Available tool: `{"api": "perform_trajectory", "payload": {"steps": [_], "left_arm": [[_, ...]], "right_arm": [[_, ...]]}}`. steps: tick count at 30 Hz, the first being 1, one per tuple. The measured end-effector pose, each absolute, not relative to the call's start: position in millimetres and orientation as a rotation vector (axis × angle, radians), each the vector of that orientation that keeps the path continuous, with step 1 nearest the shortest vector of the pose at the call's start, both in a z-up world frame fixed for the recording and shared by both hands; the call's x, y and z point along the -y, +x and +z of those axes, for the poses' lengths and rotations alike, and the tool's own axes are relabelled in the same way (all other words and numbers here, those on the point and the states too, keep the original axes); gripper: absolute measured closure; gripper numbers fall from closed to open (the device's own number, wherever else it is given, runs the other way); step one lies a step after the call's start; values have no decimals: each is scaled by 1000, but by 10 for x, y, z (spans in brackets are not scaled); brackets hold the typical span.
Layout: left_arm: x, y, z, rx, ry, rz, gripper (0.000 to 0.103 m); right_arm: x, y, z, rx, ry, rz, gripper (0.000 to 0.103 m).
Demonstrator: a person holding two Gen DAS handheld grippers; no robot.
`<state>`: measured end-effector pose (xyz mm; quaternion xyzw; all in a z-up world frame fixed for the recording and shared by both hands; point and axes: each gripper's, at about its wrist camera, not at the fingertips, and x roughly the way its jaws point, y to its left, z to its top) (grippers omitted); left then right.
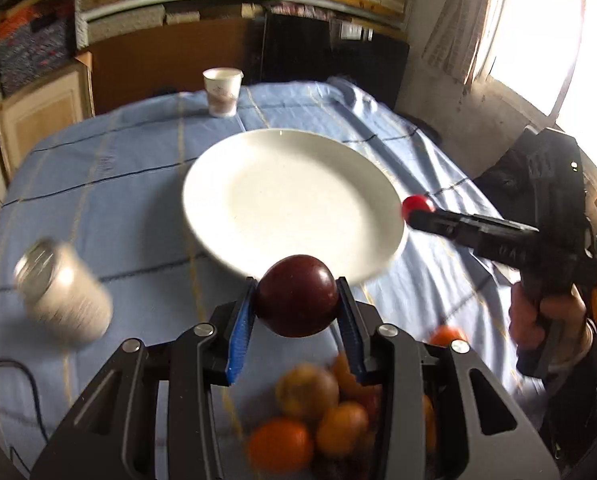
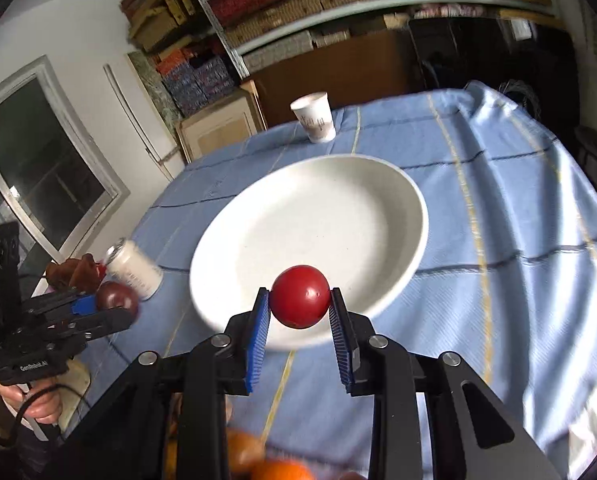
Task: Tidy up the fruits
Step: 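Carry the tomato onto the white plate with the right gripper while the left gripper places a dark plum there, then grasp an orange from the pile with the right gripper while the left gripper grasps a small orange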
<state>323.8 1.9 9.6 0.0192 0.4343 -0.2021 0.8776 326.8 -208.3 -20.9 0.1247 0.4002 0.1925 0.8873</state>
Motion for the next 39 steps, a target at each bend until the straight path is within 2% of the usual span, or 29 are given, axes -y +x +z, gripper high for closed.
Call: {"api": "perform_trajectory", "payload": {"steps": [7,8,9,10,12,14,15,20,25,34,37,39], "left_arm": [[249,3888,-245,-1028,61,-387,64],[257,3932,-289,-1045,56,-375,60],[250,3957,-298,-1053,50,-360,44],[208,3929,-287,-1043,35,-346,25],[126,3830,-195,-996,3,-327,14],[7,3647,-64,-938,-27,-308,12],[-85,3505,-2,-905,-42,-296,6],[-472,2899,13,-794,-118,-261,5],[-746,2638,-223,-823,-163,-184,5],[-890,2443,-363,-834,-188,-152,5],[-831,2393,-398,-835,-148,-147,5],[-809,2371,-418,-839,-134,-147,5]], "right_arm": [[1934,3528,-432,-888,217,411,71],[1937,3505,-433,-887,217,418,64],[1940,3489,-422,-886,221,425,49],[1948,3436,-381,-870,219,426,46],[1967,3305,-276,-830,201,445,42],[2020,3159,-191,-805,210,463,35],[2048,3082,-165,-797,221,483,32],[2116,2581,-171,-775,189,572,32],[2105,2248,-344,-807,94,529,32],[2257,2208,-511,-875,183,542,33],[2251,2197,-543,-891,188,545,37],[2248,2192,-567,-901,189,542,45]]}}
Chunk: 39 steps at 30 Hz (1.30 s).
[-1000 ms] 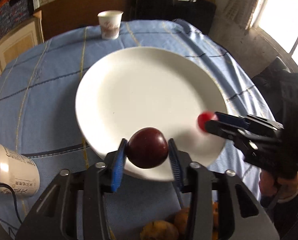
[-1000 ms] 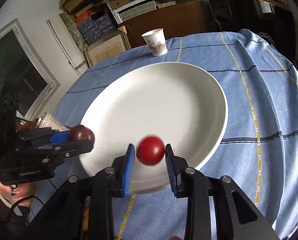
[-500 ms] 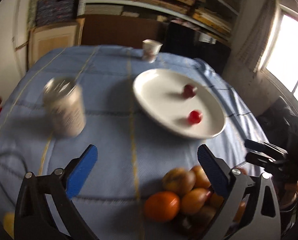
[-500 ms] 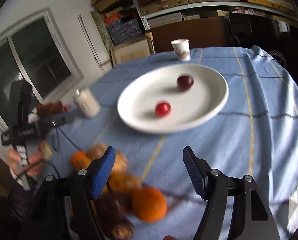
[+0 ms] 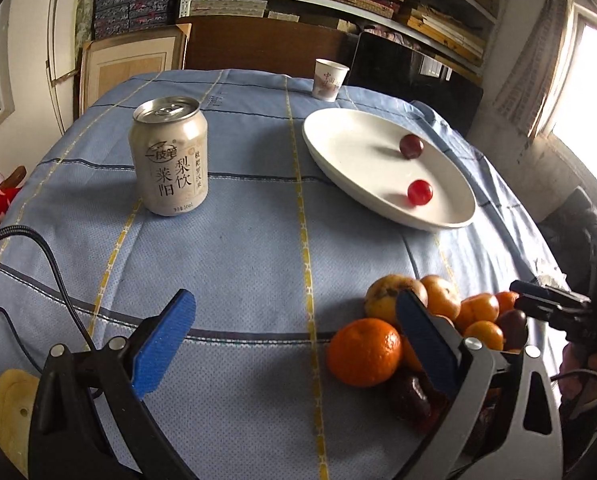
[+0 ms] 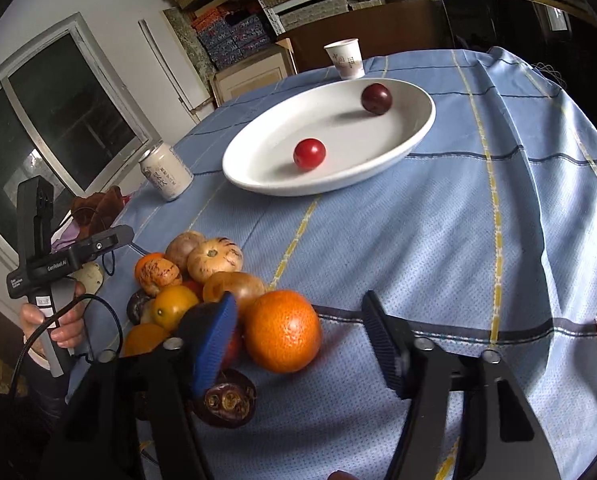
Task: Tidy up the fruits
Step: 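Grasp an orange from the pile with the right gripper while the left gripper grasps a small orange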
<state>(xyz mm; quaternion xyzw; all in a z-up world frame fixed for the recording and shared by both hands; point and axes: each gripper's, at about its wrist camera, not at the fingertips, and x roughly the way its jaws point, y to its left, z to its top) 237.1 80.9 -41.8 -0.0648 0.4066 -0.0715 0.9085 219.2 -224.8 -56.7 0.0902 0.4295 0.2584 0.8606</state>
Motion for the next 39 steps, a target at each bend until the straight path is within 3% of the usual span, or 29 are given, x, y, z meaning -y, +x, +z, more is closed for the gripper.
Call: {"api": "perform_trajectory", "payload": {"steps": [14,18,32,33,37,39], "left_arm": [[-823,2335,-478,-858,-147,-155,5],[-815,2334,-485,-858,-143,-152,5],[-565,2272,-594,-887,-43,-236,5],[-554,2273,-605,-890,-31,-232,6],[-550,2315,-674,-934,-66,-294,29],[-528,2316,-679,-934,-66,-310,32]], "right_arm": [[2334,2317,-800,-1032,393,659,49],[2354,2322,-828,-1044,458,695,59],[2534,2274,-693,-960,520,651,59],[2526,2272,-694,-960,519,654,59],[2527,2256,-715,-960,511,656,59],[2547,2249,-711,-960,509,657,59]]}}
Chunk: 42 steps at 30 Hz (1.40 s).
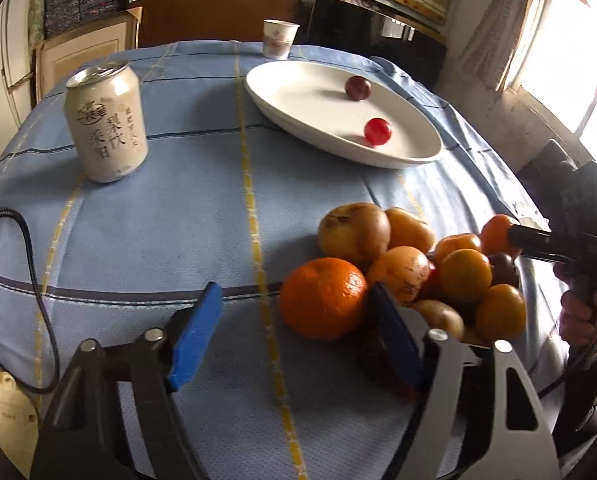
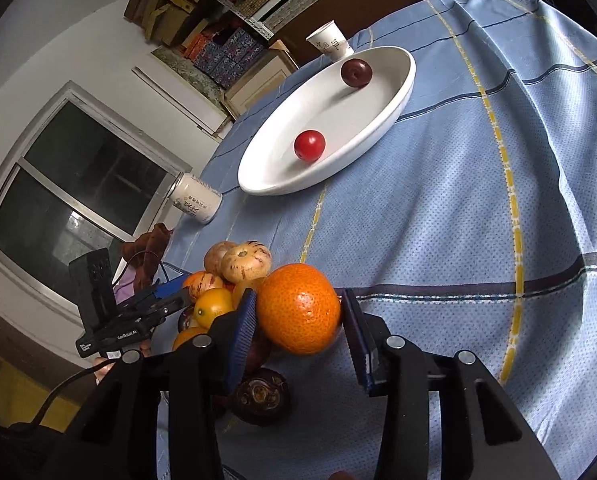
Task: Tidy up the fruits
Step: 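Grasp an orange from the pile with the right gripper while the left gripper grasps a small orange, then place both oranges onto the white plate and open both grippers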
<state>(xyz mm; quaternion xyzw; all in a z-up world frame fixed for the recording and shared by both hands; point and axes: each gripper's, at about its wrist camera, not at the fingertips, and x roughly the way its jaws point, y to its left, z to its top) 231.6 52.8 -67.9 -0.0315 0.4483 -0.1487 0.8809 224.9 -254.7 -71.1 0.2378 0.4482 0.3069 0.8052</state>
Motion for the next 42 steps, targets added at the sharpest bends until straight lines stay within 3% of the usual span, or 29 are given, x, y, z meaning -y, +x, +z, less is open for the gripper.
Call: {"api": "perform_trajectory", "payload": {"steps": [5,8,33,36,39,42], "left_arm": [[-336,2348,-785,-980,-33,-363,40],[-272,2310,-770,-969,-21,-394,57],[-274,2271,-664,-892,-8,-377,58],[-218,2245,-709,-911,33,-368,48],[-244,2241,-695,-900,26,-358,57],[-305,2247,-697,-904,-10,-362,58]], "right_arm": [[2538,2240,-694,-951,501,660,59],[2545,2240,-695,-951,500,657,59],[2519,2222,-708,-960,482,636,59],[2514,2230,-715,-961,482,634,59],[2505,2235,-718,-961,478,636,59],[2516,2240,-731,-962,480,638,59]]}}
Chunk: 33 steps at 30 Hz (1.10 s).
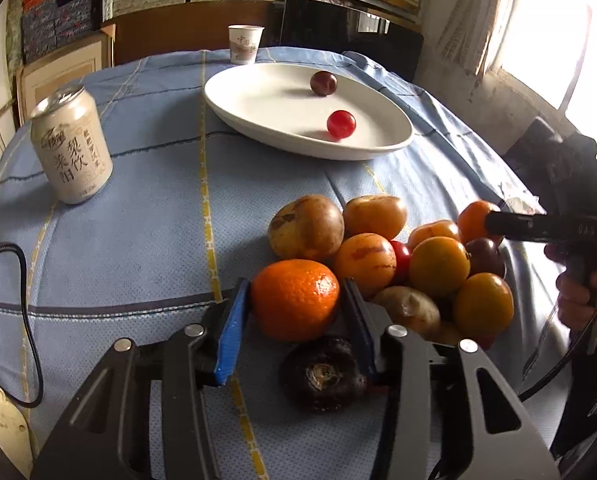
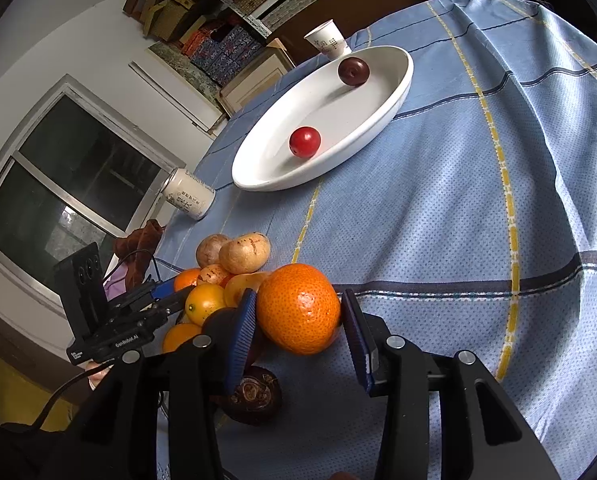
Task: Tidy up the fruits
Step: 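Place both oranges onto the white plate and open both grippers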
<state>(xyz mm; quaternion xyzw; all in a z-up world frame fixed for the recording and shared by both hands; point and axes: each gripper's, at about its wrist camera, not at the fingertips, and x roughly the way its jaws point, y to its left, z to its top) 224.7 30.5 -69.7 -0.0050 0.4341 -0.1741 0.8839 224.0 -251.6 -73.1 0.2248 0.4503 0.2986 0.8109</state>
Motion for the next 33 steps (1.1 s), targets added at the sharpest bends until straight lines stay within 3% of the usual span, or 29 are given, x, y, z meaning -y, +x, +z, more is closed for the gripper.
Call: {"api": "perform_trajectory", "payload": {"steps": [6,13,19,26,27,28,30,31,32,33], "left_arm": [[-365,2214,-635,-884,-45,-364,58],[-425,2410,-198,-831,-107,-412,58],[-78,3082,62,-829,-20,-414,58],[172,3879,-155,-930,4,-343,58],[173,3905,-183,-938,6,-329,50],[162,3910,-188,-939,2,-316,32],[105,3826,-113,-891,-16,-309,17],[52,3705,-28,-839,-21,-303,15],[23,3633,20,-812,-18,-296,14],[-10,3556,58,-790,-17,-290,10]], "right_arm": [[2573,2268,-733,-943,521,648,59],[2477,2523,-512,-890,531,639,59],[2285,3050,-292,-788,403,489,59],[2217,3522,-469,-818,398,456,57],[2223,3538,-477,-819,406,466,43],[2234,3529,-468,-818,419,480,33],[2263,3435,-366,-785,413,504,26],[2272,3367,-293,-758,392,512,23],[2280,3283,-219,-721,373,519,10],[2291,3201,-153,-675,355,534,3]]}}
